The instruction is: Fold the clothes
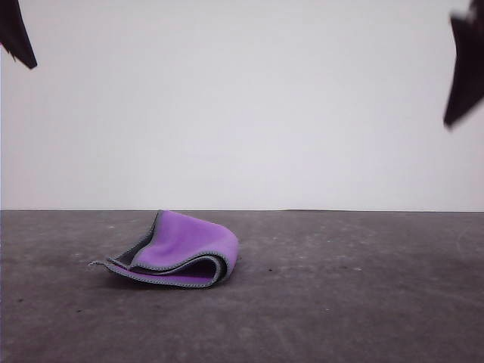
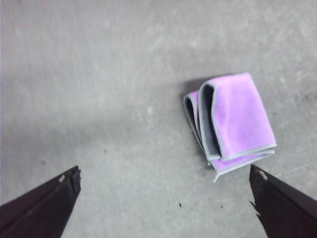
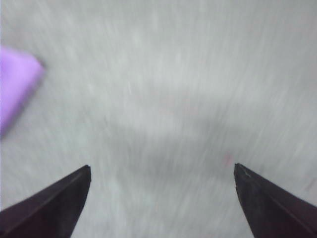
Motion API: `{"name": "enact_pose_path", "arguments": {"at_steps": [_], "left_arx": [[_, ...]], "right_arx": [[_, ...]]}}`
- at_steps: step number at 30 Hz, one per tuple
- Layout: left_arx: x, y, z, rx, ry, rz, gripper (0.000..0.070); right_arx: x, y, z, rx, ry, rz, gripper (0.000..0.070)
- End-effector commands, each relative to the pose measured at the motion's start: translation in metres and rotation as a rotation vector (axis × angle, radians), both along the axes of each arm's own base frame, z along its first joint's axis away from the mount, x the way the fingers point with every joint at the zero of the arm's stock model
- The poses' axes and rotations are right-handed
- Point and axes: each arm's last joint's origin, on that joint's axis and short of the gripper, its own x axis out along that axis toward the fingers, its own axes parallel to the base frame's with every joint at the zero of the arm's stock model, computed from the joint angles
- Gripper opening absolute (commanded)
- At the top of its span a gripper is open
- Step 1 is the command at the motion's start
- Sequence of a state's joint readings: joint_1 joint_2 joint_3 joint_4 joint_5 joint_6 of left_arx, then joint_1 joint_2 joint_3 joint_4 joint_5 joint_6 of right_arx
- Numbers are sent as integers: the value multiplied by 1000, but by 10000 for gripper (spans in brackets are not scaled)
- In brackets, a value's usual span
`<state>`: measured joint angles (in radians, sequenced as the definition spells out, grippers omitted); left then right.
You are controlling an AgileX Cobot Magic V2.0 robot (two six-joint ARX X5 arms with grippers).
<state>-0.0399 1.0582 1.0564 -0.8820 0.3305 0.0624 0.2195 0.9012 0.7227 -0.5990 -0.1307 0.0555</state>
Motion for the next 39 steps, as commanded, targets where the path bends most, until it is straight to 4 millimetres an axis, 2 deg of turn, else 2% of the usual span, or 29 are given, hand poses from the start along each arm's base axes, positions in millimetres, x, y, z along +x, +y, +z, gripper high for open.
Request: {"name": "enact_pose_path", "arguments": {"at_steps": [1, 3, 5, 7, 8, 9, 11, 12, 39], "left_arx": [[4, 0, -1, -12, 11, 16, 673], [5, 0, -3, -18, 22, 21, 672], [6, 0, -3, -19, 26, 20, 665], [6, 0, -4, -19, 28, 19, 575], [6, 0, -4, -19, 28, 19, 484], [6, 0, -4, -18, 28, 18, 340], [6, 0, -4, -14, 25, 14, 35], [6, 0, -4, -14, 24, 13, 4], [5, -3, -2, -20, 12, 0, 11]], "right_arx": [[2, 1, 5, 34, -19, -22, 580], [3, 2, 5, 40, -25, -16, 579], [4, 2, 6, 47, -30, -17, 548], [4, 2, 6, 51, -29, -21, 477], [4, 2, 6, 51, -29, -21, 411], [4, 2, 6, 51, -29, -20, 301], [4, 2, 6, 50, -30, -19, 34], [4, 2, 6, 48, -31, -18, 4], [4, 2, 6, 45, -37, -17, 8]]}}
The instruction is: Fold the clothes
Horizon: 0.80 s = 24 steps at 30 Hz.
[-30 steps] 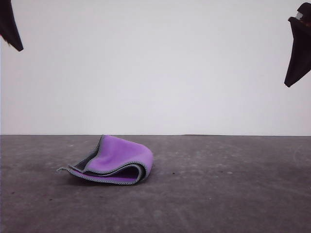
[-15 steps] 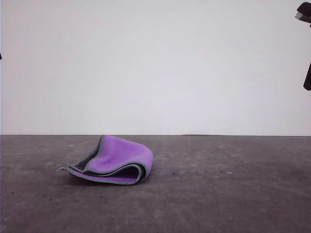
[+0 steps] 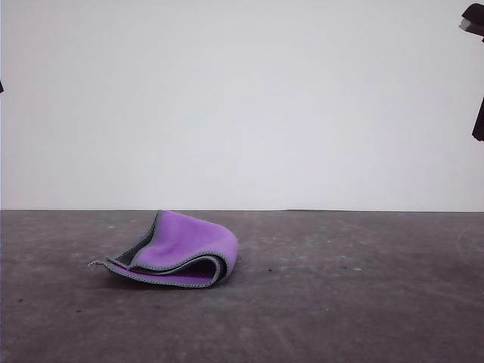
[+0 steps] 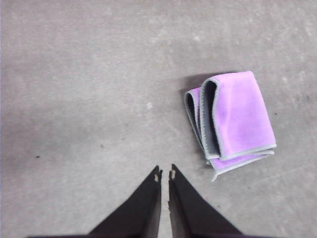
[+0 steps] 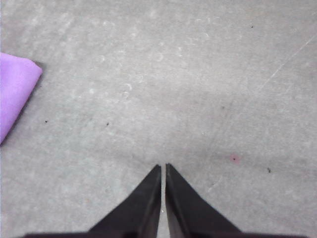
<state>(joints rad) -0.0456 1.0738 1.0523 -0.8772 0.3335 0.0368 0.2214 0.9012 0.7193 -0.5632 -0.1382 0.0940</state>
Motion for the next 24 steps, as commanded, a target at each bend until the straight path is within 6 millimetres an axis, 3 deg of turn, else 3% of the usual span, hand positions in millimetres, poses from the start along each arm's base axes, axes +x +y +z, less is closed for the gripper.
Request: {"name": "enact_pose_path", "arguments": {"at_steps": [1, 7, 12, 16, 24], "left_arx": [[1, -1, 3, -3, -18, -11, 11], [-11, -2, 11, 62, -114, -57, 16], [-30, 7, 6, 88, -321, 136, 16], [-49, 10, -22, 100, -457, 223, 16], [-81, 16, -95, 135, -536, 374, 16]], "right_arx": [[2, 1, 5, 7, -18, 1, 8], [2, 1, 5, 6, -18, 1, 9], [2, 1, 5, 6, -18, 1, 8], [2, 1, 5, 6, -18, 1, 9], [2, 1, 5, 6, -18, 1, 8]]}}
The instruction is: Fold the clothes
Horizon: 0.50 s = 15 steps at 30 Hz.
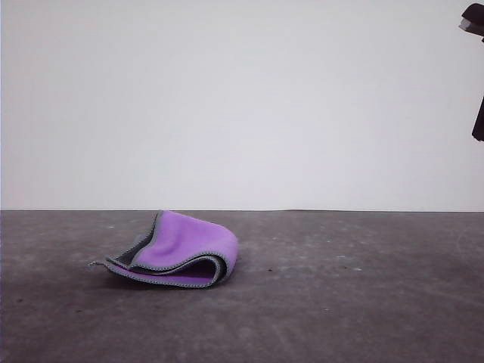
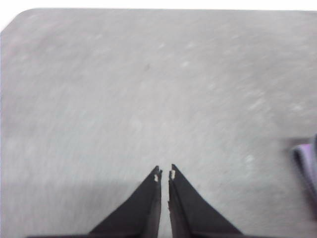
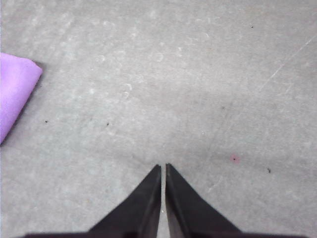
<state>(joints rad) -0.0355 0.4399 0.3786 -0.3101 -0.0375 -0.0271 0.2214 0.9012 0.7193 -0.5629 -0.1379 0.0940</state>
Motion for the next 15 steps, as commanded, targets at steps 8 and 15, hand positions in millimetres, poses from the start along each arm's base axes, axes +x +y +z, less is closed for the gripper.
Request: {"name": "enact_pose_path", "arguments": {"at_steps": [8, 15], "left_arx": [[-20, 2, -49, -60, -119, 36, 16], [-26, 4, -68, -103, -176, 63, 16]], "right_arx": [[2, 1, 5, 7, -17, 1, 8], [2, 1, 5, 6, -18, 1, 9]]}}
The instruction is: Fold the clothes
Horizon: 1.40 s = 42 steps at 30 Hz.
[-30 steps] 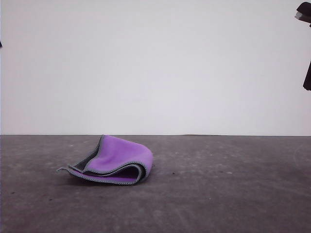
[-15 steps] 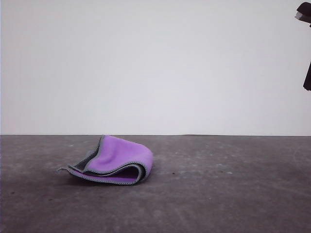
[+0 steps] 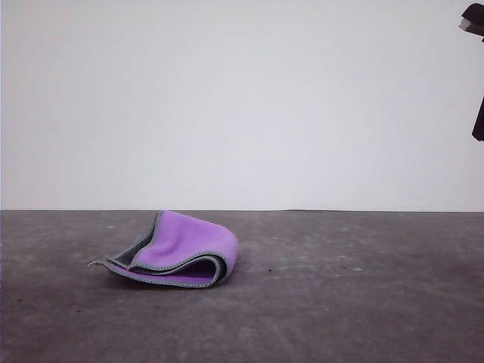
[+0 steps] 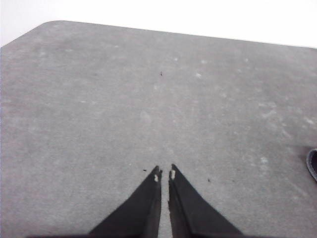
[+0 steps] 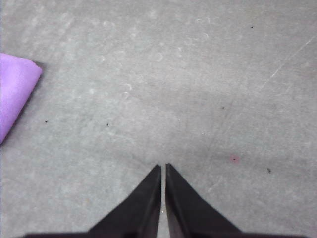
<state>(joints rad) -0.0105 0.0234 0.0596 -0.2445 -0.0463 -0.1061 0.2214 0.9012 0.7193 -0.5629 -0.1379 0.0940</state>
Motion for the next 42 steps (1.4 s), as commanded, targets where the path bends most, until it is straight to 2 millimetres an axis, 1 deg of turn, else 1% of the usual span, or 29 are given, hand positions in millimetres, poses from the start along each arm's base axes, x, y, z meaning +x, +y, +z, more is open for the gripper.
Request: {"name": "enact_pose_path", "arguments": {"at_steps": [1, 5, 26, 28, 31, 33, 35, 37, 39, 42], "left_arx": [[0, 0, -4, -37, -17, 8, 16], [2, 0, -9, -67, -31, 5, 16], [2, 0, -9, -71, -32, 6, 16], [2, 0, -9, -71, -32, 6, 16], [2, 0, -9, -71, -32, 6, 16], [2, 0, -9, -71, -32, 6, 16], [2, 0, -9, -71, -32, 6, 16], [2, 0, -9, -71, -32, 6, 16], [2, 0, -9, -71, -32, 6, 16], [2, 0, -9, -71, -32, 6, 16]], "right_arx": [[2, 1, 5, 6, -18, 1, 9], [2, 1, 5, 7, -18, 1, 8], [2, 2, 5, 7, -23, 4, 9], [-1, 3, 8, -27, -59, 29, 9], [-8, -3, 19, -146, -229, 27, 9], [-17, -8, 18, -165, -372, 28, 9], [-28, -14, 9, -144, -506, 6, 9], [-40, -21, -8, -129, -606, -35, 9], [-51, -26, -29, -132, -649, -71, 9], [-62, -32, -57, -135, -664, -109, 9]]}}
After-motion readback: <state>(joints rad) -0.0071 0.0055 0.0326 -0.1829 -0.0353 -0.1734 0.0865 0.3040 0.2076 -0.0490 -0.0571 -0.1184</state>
